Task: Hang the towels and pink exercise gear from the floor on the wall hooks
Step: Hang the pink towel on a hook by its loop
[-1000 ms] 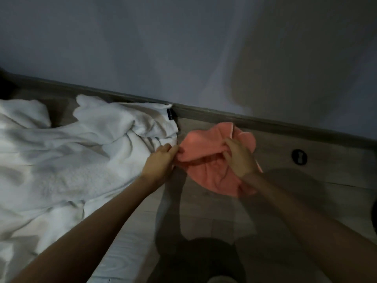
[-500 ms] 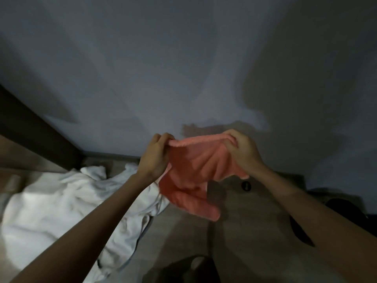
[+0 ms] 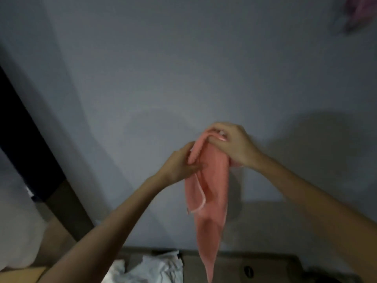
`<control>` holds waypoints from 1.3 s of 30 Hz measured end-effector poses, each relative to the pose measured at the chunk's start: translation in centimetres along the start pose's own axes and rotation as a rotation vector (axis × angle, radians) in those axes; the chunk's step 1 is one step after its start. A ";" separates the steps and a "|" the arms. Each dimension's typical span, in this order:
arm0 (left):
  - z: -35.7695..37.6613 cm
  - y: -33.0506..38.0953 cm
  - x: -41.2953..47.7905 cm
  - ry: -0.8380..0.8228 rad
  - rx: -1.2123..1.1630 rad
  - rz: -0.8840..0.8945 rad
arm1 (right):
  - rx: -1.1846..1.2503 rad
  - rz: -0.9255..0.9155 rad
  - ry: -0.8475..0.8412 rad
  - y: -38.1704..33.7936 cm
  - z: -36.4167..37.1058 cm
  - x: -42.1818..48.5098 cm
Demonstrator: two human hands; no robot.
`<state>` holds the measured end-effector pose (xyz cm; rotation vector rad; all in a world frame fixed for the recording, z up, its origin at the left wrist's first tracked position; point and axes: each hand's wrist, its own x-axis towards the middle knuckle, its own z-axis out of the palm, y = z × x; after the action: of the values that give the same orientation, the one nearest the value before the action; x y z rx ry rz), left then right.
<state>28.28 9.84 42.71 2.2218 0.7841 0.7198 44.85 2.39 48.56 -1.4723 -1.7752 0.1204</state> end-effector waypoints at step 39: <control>-14.8 23.6 9.3 0.518 0.165 0.415 | 0.207 0.114 0.456 -12.1 -25.8 12.8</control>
<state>32.38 8.07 71.77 2.4045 0.6351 1.5231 51.54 -0.84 78.88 -1.3247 -1.2742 0.0219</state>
